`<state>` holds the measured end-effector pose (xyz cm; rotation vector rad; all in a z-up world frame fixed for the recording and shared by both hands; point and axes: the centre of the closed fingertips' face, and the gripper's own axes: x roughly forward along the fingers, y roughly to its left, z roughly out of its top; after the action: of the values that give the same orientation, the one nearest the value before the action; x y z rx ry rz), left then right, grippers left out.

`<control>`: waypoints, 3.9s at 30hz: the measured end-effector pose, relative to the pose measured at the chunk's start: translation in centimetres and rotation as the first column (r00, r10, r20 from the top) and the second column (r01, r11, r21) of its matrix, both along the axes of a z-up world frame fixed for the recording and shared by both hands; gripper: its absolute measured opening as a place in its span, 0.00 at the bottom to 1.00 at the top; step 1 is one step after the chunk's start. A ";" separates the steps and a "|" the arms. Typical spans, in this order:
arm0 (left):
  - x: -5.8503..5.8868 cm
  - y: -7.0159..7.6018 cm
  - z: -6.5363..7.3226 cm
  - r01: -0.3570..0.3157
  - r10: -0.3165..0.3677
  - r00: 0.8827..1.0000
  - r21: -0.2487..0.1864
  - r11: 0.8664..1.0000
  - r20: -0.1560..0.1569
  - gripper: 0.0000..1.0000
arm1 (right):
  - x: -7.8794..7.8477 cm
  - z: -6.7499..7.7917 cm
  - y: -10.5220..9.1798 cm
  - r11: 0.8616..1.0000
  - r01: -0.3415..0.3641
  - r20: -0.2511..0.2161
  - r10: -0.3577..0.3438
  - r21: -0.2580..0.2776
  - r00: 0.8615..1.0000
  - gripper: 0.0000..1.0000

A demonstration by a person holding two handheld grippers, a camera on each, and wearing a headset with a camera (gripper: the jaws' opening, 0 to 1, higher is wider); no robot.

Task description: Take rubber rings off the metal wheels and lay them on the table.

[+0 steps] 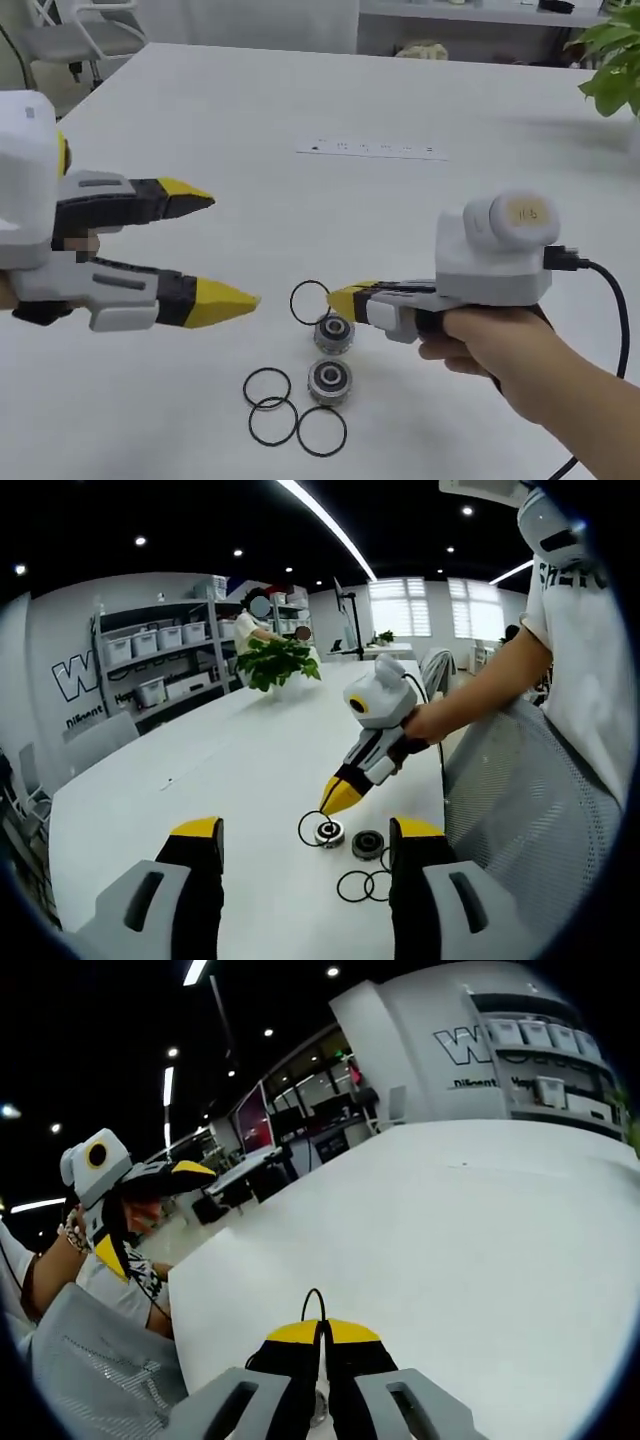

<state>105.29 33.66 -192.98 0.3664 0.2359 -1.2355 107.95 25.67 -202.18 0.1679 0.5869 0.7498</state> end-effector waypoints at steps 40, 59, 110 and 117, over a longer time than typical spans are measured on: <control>-4.6 4.1 -4.8 -0.160 0.159 0.977 -0.001 0.987 -0.146 0.75 | -1.7 -1.5 2.0 0.990 -0.125 -0.013 0.124 -0.061 0.992 0.03; -4.5 4.3 -5.2 -0.168 0.168 0.975 0.010 0.986 -0.147 0.74 | -2.6 -2.4 2.7 0.979 -0.185 -0.037 0.182 -0.091 0.983 0.16; -5.2 3.8 -5.1 -0.128 0.130 0.981 0.019 0.992 -0.145 0.75 | -1.1 4.5 0.1 0.983 -0.137 0.183 0.158 -0.125 0.970 0.25; -5.4 3.7 -5.4 -0.118 0.119 0.981 0.017 0.993 -0.153 0.76 | -2.4 4.9 0.1 0.963 -0.187 0.214 0.227 -0.193 0.950 0.32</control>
<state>99.86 37.36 -198.35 0.2602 0.3903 -1.1461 105.59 25.74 -197.32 -0.1428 0.4441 0.9048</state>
